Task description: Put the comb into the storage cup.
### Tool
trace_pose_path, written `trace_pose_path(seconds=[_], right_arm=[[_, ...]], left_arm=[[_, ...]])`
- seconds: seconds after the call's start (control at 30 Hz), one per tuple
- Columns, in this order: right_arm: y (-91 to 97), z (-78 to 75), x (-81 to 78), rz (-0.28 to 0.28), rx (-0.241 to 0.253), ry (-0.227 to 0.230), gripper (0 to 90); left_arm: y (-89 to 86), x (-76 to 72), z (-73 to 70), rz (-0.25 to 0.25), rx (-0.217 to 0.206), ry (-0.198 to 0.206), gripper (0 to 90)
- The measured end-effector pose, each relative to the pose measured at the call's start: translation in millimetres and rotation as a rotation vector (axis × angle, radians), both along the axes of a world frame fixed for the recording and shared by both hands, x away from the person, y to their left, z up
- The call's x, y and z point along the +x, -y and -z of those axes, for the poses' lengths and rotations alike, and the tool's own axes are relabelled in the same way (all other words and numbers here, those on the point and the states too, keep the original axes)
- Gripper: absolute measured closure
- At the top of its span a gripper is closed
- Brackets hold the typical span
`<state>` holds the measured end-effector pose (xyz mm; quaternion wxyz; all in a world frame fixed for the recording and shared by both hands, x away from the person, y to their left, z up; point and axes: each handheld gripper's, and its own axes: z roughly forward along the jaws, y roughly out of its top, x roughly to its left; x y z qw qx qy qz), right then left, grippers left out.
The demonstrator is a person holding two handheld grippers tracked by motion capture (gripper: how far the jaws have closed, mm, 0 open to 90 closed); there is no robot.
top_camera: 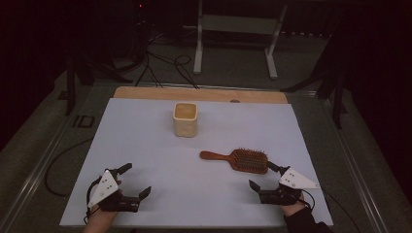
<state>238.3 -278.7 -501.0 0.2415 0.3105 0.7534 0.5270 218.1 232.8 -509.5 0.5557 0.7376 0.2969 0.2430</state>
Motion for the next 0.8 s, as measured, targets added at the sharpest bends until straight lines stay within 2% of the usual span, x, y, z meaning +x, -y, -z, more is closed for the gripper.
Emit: trace_pose_path(seconds=[0.07,0.13,0.27,0.47,0.57,0.7,0.8], right_arm=[[-0.5,-1.1,-0.9,0.008,-0.026,0.008,8.8],[-0.2,-1.5,-0.7,0.011,-0.028,0.004,8.8],[-0.7,-1.6,0.3,0.006,-0.032,-0.016,8.8],[-4.2,1.7,1.7,-0.014,-0.071,-0.044,8.8],[-4.3,3.0,2.5,-0.020,-0.075,-0.052,8.8],[-3.0,2.0,2.9,-0.024,-0.057,-0.067,8.8],[-6.4,-1.7,1.0,-0.031,-0.068,-0.054,8.8]], left_arm=[[-0.7,-0.3,0.1,-0.003,0.000,-0.002,0.2],[-1.0,0.5,0.2,-0.005,0.000,-0.004,0.2],[-0.2,1.5,1.1,-0.001,0.006,-0.008,0.2],[0.3,3.8,0.6,-0.010,-0.002,-0.006,0.2],[1.9,5.0,0.3,-0.005,0.000,0.002,0.2],[1.0,2.5,0.4,-0.002,-0.007,0.003,0.2],[-1.3,-1.1,-0.9,-0.008,-0.005,0.008,0.2]])
